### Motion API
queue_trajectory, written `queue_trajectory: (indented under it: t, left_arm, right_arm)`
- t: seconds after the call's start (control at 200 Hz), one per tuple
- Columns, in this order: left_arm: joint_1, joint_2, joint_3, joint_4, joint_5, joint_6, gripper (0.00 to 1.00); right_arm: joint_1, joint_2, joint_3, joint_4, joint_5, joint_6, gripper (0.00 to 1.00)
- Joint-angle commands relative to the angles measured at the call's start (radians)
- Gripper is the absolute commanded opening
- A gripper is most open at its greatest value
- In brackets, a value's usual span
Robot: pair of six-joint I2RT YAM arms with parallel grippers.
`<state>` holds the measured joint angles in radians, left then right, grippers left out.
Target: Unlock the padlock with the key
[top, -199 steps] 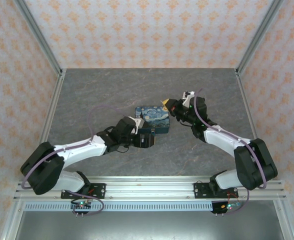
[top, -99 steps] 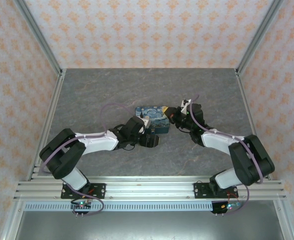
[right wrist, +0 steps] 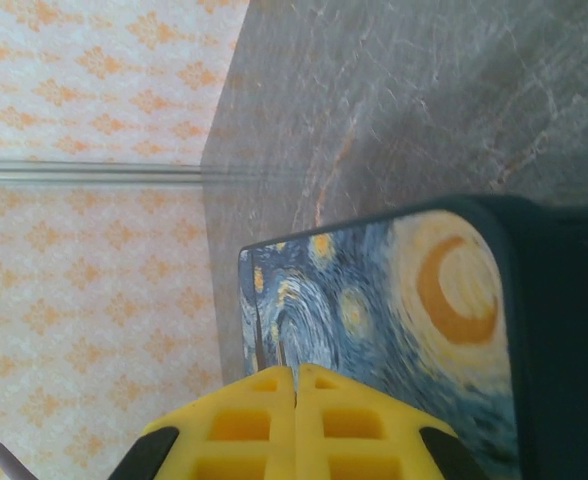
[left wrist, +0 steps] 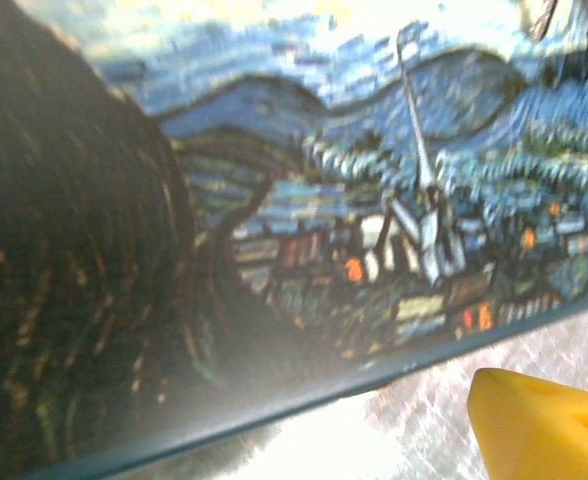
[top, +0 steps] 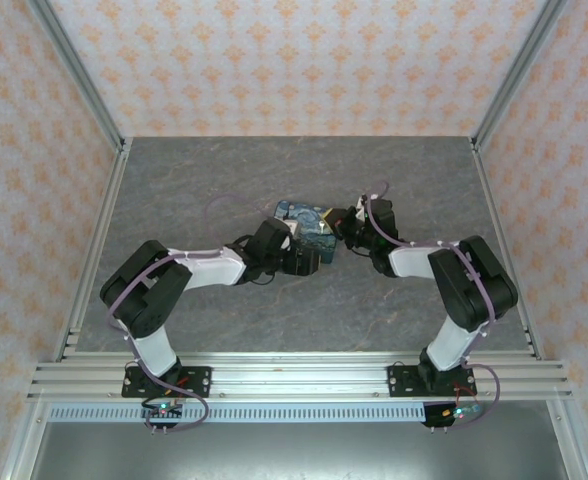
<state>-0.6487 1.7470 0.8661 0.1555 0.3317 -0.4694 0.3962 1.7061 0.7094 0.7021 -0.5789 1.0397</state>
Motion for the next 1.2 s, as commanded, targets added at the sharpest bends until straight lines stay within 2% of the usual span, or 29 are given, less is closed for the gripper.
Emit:
queue_trajectory:
  t: [0.0,0.621,0.986,1.196]
  left_arm:
    - [0.003,0.018,0.028,0.038,-0.007,0.052,0.89]
    - [-0.017,0.124,0.044,0.137,0.009,0.07,0.84]
    - [-0.029,0.092,0.029,0.246,0.074,-0.041,0.82]
    - [-0.027,0.107,0.027,0.279,0.076,-0.105,0.82]
  right_arm:
    - [-0.004,0.02,0.035,0.071,-0.017,0.017,0.0]
    - [-0.015,0.026,0.012,0.098,-0.02,0.028,0.0]
    - [-0.033,0.024,-0.014,0.113,-0.027,0.029,0.0]
    - [-0.035,0.026,-0.024,0.126,-0.027,0.034,0.0]
